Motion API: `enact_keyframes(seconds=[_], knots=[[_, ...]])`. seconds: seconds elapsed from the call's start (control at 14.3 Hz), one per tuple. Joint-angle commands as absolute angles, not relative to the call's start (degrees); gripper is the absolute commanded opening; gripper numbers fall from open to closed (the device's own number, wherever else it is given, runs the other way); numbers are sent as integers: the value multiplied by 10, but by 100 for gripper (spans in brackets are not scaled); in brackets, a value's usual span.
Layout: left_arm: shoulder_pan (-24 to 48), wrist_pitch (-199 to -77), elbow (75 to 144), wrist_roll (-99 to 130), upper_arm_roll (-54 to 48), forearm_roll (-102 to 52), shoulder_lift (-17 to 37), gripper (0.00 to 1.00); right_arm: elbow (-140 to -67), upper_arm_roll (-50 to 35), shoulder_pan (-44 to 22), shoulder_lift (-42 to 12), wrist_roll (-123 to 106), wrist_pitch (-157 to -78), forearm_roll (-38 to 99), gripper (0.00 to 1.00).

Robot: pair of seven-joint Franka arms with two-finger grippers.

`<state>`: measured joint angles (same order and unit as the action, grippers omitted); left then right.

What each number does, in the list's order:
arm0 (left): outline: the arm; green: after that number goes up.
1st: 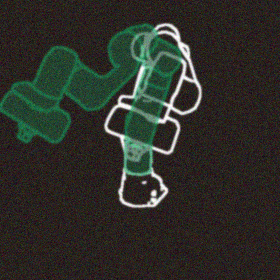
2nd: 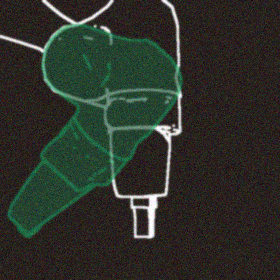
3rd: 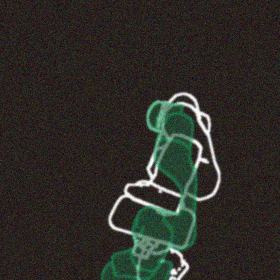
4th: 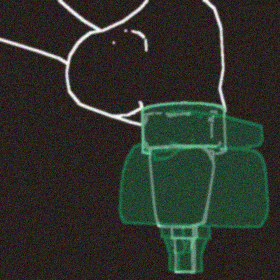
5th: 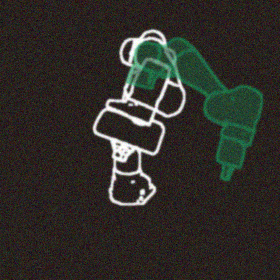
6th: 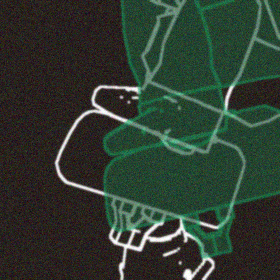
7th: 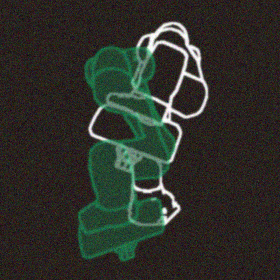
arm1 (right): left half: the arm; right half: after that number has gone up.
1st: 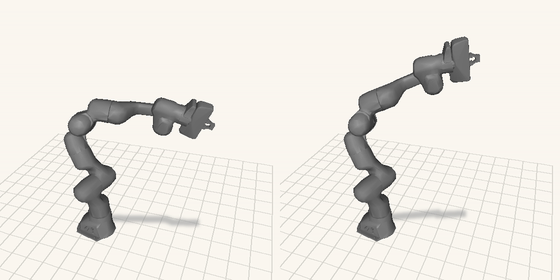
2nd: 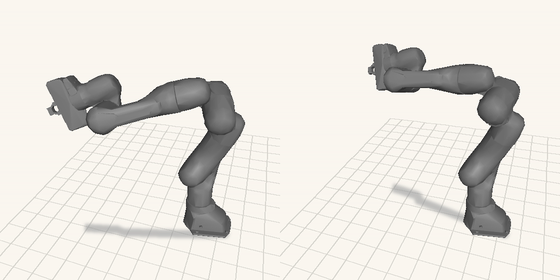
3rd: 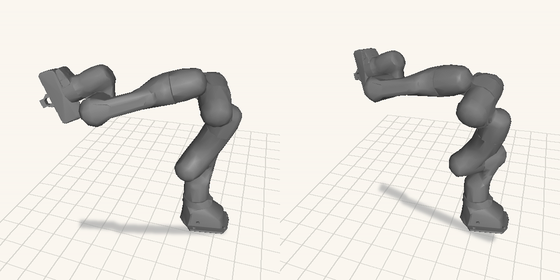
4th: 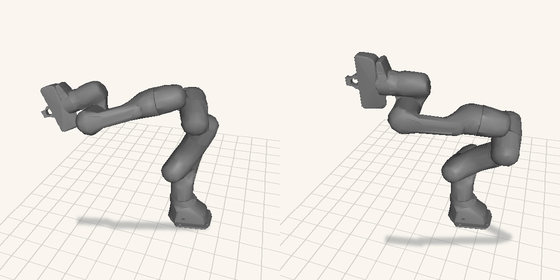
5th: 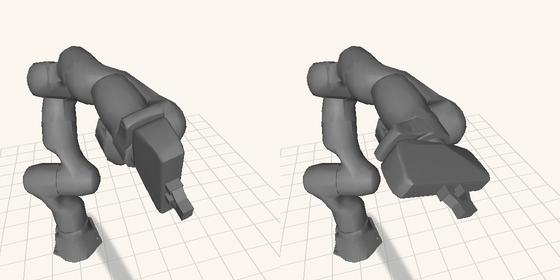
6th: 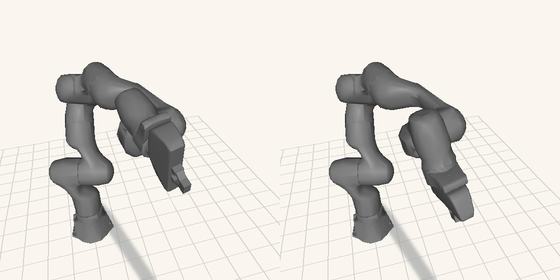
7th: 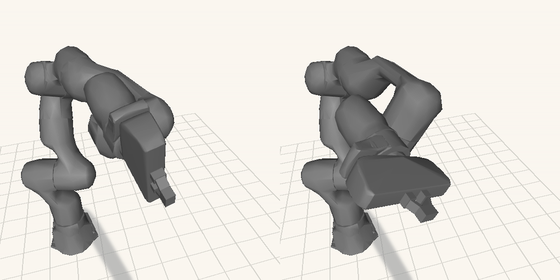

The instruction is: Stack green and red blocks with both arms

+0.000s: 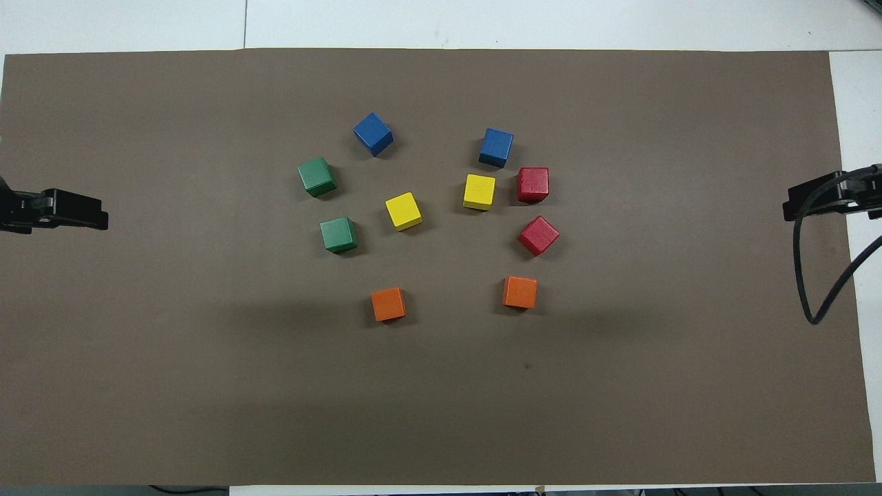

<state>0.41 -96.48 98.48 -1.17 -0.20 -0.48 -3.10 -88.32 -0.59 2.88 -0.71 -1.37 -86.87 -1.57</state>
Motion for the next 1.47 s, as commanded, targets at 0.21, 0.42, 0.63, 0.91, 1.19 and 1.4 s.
enact_keyframes(seconds=[0.21,0.42,0.63,0.91,1.19,1.4], knots=[[4,-975,1002,-17,-3,-13,-47,100,-899,-11,36,4,-2,-883,-18,100],[4,-976,1001,-13,-3,-13,-48,100,-903,-11,36,6,-2,-882,-18,100],[4,-978,1004,-18,-3,-13,-48,100,-963,-16,7,27,66,-927,-18,100],[46,-1032,1033,59,-3,-15,-47,100,-1051,-16,-99,20,190,-1079,-18,100],[123,-1117,1066,165,-3,-15,3,100,-1052,-16,-142,-52,279,-1146,-18,100],[163,-1183,1068,226,-3,-15,70,100,-1054,-16,-160,-90,319,-1190,-17,100]])
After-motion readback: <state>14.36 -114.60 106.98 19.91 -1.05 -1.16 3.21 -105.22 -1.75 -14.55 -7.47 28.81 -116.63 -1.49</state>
